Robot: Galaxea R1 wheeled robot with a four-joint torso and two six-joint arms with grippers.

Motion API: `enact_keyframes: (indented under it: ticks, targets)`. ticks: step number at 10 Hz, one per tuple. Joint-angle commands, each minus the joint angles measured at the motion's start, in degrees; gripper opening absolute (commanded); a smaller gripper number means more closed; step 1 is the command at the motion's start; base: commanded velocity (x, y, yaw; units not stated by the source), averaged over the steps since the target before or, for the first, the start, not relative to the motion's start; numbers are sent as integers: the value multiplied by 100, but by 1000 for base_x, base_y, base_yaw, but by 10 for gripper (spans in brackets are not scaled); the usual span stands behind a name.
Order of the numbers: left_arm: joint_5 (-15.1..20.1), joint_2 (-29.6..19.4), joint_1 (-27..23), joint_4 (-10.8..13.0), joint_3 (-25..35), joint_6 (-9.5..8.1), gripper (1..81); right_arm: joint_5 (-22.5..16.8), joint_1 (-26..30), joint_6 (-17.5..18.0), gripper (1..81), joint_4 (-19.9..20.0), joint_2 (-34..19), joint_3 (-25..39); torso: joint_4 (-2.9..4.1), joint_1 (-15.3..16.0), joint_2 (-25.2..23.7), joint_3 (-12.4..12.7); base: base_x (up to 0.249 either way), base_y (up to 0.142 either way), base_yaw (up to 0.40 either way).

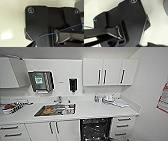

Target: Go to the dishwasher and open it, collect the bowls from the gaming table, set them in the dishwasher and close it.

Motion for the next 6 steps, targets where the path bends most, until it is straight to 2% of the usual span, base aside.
enact_keyframes:
  ticks: [1,2,3,4,6]
  targets:
    - [315,-71,-298,-30,-9,25,811,-223,152,-24,811,347,-41,13,0,-363,564,0,0,0,0]
    - [315,-80,-290,-47,-9,25,811,-258,125,-59,811,601,-16,5,0,-456,724,0,0,0,0]
    - [315,-80,-290,-56,-9,25,811,-443,134,-226,811,691,29,13,0,-456,901,0,0,0,0]
    - [315,-80,-298,-65,-9,25,811,-619,160,-525,811,919,99,13,0,-456,1117,0,0,0,0]
    - [315,-71,-290,-56,-9,25,811,-812,177,-1483,811,1843,169,22,0,-456,1528,0,0,0,0]
